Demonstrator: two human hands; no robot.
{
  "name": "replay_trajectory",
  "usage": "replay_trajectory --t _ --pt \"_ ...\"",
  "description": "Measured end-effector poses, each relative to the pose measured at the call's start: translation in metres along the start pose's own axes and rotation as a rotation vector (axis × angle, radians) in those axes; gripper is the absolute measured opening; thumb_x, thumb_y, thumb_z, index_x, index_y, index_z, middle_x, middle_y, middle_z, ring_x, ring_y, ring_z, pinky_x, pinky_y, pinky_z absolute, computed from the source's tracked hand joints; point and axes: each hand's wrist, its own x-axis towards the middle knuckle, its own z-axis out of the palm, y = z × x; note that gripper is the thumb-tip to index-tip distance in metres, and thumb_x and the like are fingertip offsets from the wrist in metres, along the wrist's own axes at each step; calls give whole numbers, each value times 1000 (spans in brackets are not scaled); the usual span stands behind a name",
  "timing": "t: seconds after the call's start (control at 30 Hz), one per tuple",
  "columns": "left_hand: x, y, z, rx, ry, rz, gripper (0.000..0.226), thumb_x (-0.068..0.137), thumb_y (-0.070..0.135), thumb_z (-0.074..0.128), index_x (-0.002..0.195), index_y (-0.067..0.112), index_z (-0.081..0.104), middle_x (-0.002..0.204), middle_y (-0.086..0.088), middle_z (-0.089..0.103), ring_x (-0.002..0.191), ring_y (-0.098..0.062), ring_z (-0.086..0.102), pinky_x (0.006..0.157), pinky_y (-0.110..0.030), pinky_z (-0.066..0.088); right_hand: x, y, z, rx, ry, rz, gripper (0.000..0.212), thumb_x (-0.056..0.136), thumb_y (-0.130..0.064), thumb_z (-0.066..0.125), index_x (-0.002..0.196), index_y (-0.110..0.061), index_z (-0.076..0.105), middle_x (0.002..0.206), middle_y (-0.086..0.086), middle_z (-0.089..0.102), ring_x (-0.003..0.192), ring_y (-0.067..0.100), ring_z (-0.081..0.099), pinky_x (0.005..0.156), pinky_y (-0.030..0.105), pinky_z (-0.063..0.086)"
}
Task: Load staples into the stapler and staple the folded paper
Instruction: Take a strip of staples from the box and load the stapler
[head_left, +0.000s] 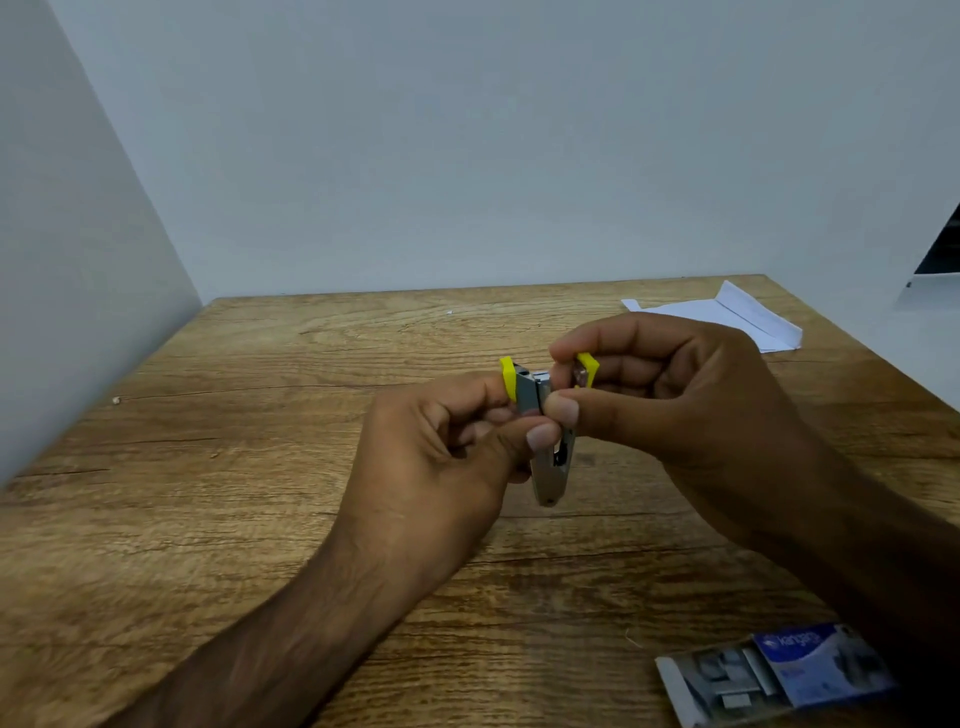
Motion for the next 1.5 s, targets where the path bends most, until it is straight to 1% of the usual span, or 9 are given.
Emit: replay_trajectory --t 0.1,0.27,0.53,0.63,0.77,0.93,1.07,1.23,1.5 --pt "1 3 -3 -45 -15 -13 7 84 11 77 90 8 80 74 -42 62 70 -54 62 60 -24 59 3 1 0 77 4 45 55 60 -17 87 112 -12 72 94 13 82 88 27 80 76 31 62" --pt "0 8 -4 -146 -14 -12 13 87 8 75 100 5 78 80 -43 60 79 -60 61 65 -46 65 3 1 1 126 -12 47 51 63 -15 83 111 -6 70 99 15 81 93 29 79 75 33 63" --pt "-5 6 -2 -104 -74 -77 27 85 12 71 110 5 77 92 -12 81 85 -18 78 67 -33 64 1 9 -1 85 -26 56 41 63 -11 83 104 -11 77 95 14 81 86 25 79 72 32 63" --pt "-6 6 -3 -92 -79 -85 27 82 13 73 108 6 78 90 -18 80 83 -28 78 69 -37 65 1 9 -2 100 -62 78 41 64 -12 83 104 -11 78 96 13 81 87 23 78 73 32 62" --pt "-5 8 -5 -53 -86 -86 16 84 14 80 100 10 80 84 -50 58 73 -63 59 70 -47 66 2 3 -6 56 -97 123 42 73 -8 80 114 -5 73 104 17 79 93 25 76 75 35 63" --pt "-2 5 -18 19 -86 -139 20 78 28 82 85 9 79 75 -26 70 60 -22 67 53 -32 61 0 -9 -19 -96 -148 226 40 87 -3 74 126 -2 66 103 17 77 95 29 75 79 37 62" --pt "-3 8 -24 127 -186 -263 21 71 31 81 75 11 76 65 -17 68 53 -18 61 48 -32 52 -11 -14 -32 -289 -138 211 28 89 -3 74 117 -1 71 107 26 76 100 37 74 78 36 62" --pt "-5 15 -25 224 -302 -399 23 68 29 80 77 8 79 66 -18 73 48 -12 62 45 -21 51 -32 -27 -52 -455 -218 214 24 86 -8 78 110 -8 76 102 15 80 100 34 73 84 36 62" --pt "-7 18 -19 495 -283 -430 18 81 18 81 68 7 76 54 -11 67 36 -5 55 38 -19 44 -51 -35 -62 -734 -341 205 22 83 -22 81 104 -27 79 98 -8 80 95 5 74 89 28 59"
